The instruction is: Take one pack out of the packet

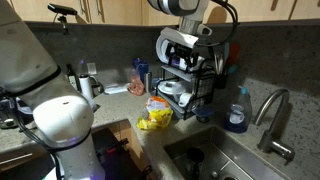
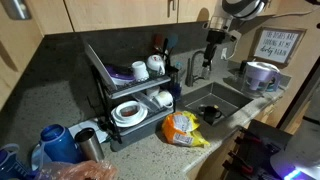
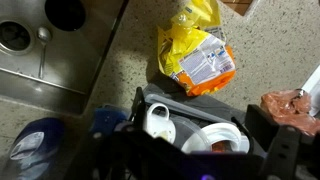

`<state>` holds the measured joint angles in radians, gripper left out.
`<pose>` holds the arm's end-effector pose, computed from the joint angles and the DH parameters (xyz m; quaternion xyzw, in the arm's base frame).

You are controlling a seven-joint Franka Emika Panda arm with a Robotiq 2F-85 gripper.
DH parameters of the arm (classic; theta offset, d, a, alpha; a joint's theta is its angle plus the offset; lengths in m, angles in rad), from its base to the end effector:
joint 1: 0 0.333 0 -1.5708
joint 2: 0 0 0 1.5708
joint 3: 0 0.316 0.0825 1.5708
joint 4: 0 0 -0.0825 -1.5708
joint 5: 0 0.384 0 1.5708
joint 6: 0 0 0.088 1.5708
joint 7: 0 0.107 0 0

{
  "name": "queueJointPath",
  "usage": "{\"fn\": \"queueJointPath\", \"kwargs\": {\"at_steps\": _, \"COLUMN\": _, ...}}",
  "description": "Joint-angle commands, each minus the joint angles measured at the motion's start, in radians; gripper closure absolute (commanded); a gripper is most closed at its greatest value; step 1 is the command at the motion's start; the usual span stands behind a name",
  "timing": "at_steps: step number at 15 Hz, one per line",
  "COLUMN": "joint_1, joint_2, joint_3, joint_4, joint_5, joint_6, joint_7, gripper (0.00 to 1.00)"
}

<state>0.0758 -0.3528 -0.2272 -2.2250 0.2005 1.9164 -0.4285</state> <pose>0.4497 -0.0627 0.5179 -0.9847 -0.1109 -0.0532 0.1235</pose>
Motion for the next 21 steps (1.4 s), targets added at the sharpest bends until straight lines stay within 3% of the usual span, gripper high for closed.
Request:
{"fn": "queueJointPath", "kwargs": {"at_steps": 1, "joint_1": -0.031, "joint_2": 0.003, "joint_3": 0.027, "joint_4": 0.003, "joint_5": 0.010, "joint_6": -0.005, "joint_7": -0.008, "gripper": 0.00}}
{"fn": "queueJointPath", "kwargs": {"at_steps": 9, "joint_1": -0.044, "joint_2": -0.094, "joint_3": 0.053, "joint_4": -0.158, "joint_5": 0.061, "joint_6": 0.017, "joint_7": 0.013, "gripper": 0.00}}
{"fn": "queueJointPath", "kwargs": {"at_steps": 16, "joint_1": 0.011, "joint_2": -0.249, "joint_3": 0.092, "joint_4": -0.379, "joint_5": 0.150, "joint_6": 0.032, "joint_7": -0.054, "gripper": 0.00}}
{"fn": "queueJointPath", "kwargs": {"at_steps": 21, "joint_1": 0.058, "joint_2": -0.291, "joint_3": 0.106, "joint_4": -0.478, "joint_5": 0.184, "joint_6": 0.018, "joint_7": -0.063, "gripper": 0.00}}
